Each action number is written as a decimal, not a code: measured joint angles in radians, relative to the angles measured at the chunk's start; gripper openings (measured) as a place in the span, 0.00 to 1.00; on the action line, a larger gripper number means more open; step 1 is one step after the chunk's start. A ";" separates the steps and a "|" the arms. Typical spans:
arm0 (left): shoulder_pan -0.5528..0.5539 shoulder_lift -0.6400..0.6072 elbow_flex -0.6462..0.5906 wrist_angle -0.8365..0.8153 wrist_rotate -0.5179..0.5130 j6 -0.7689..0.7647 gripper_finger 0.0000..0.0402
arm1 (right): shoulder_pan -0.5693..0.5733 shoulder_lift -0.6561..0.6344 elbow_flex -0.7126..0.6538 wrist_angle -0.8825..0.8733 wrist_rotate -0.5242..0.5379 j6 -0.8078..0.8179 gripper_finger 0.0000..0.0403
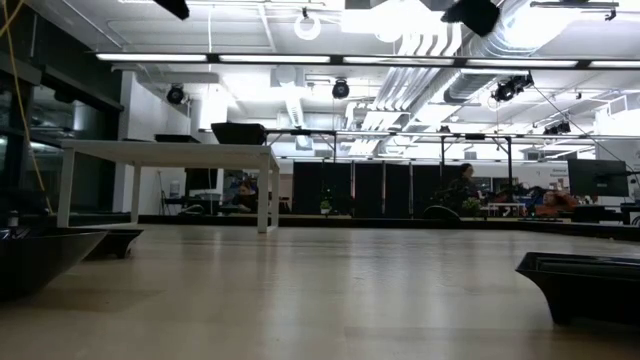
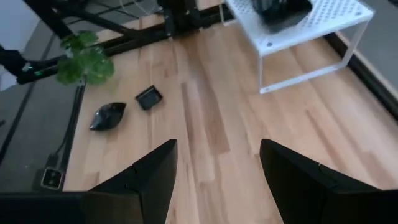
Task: Pick & Place Mini shaped plates
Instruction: Stack the black square plate on top of the black square plate on the shelf
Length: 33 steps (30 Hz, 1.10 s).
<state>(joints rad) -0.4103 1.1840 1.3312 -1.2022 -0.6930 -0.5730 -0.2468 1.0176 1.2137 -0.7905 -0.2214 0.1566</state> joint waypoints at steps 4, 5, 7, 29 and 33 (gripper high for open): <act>-0.064 0.019 0.000 0.007 -0.083 -0.121 0.18 | -0.001 -0.113 -0.126 0.006 -0.021 0.033 0.56; -0.078 0.027 0.000 0.014 -0.096 -0.145 0.18 | -0.001 -0.143 -0.152 0.005 -0.028 0.046 0.56; -0.090 0.042 0.000 0.042 -0.099 -0.177 0.18 | -0.001 -0.198 -0.194 0.004 -0.044 0.068 0.56; -0.114 0.417 0.000 0.058 0.401 -0.337 0.18 | -0.001 -0.411 -0.345 -0.084 -0.134 0.060 0.56; -0.114 0.452 0.000 0.041 0.404 -0.292 0.18 | -0.001 -0.411 -0.346 -0.094 -0.130 0.044 0.56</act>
<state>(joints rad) -0.5240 1.6363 1.3315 -1.1607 -0.2892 -0.8655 -0.2474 0.6063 0.8673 -0.8849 -0.3519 0.2004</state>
